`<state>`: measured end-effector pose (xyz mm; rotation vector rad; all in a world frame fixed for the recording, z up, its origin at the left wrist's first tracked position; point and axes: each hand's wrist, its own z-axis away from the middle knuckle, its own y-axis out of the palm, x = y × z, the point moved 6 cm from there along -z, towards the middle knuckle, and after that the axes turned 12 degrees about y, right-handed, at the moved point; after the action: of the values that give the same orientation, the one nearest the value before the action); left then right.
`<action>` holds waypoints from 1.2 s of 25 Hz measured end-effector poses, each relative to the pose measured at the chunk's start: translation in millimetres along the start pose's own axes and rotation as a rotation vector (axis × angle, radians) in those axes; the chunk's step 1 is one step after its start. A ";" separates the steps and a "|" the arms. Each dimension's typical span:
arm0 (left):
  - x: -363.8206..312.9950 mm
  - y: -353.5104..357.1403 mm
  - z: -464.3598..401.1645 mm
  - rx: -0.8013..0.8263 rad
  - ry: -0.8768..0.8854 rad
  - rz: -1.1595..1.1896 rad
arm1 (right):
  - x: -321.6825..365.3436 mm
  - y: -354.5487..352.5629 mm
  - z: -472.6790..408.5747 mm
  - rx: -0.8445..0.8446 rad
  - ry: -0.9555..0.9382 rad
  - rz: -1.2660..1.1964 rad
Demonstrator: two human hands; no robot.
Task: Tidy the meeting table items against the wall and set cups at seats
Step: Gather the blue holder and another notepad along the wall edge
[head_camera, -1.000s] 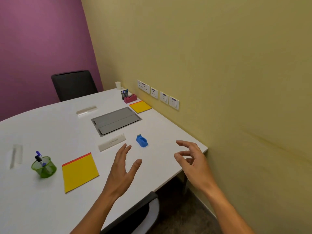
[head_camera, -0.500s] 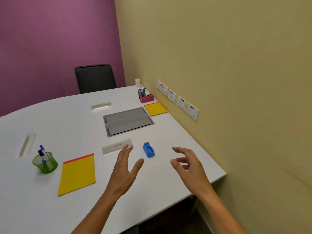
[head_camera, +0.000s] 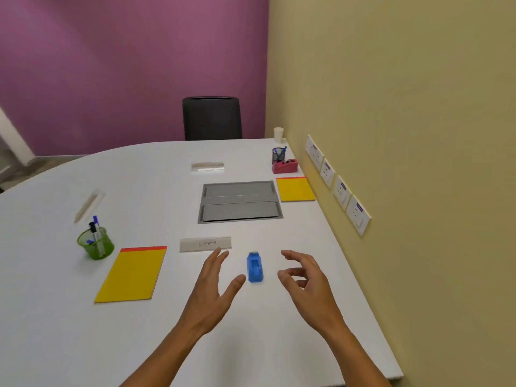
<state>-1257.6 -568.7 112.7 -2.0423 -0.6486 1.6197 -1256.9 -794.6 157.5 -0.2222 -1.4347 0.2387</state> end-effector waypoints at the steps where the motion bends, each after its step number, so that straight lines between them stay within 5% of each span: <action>1: -5.5 8.3 -2.0 -0.035 -0.034 -0.012 | 2.6 -7.4 -10.8 0.047 -0.028 0.017; 16: 19.4 -12.5 18.0 -0.358 -0.359 0.058 | 1.3 44.8 -77.8 0.429 -0.113 0.076; 20: 66.3 -47.8 -1.4 -0.464 -0.403 0.051 | 1.4 98.0 -103.7 0.510 -0.150 0.203; 30: 227.6 -116.9 -31.2 -0.433 -0.567 -0.006 | -10.1 273.1 -166.6 0.722 -0.119 0.411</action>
<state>-1191.6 -338.8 16.7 -1.8263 -1.2951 2.2293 -1100.6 -537.8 47.4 0.0976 -1.3206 1.0945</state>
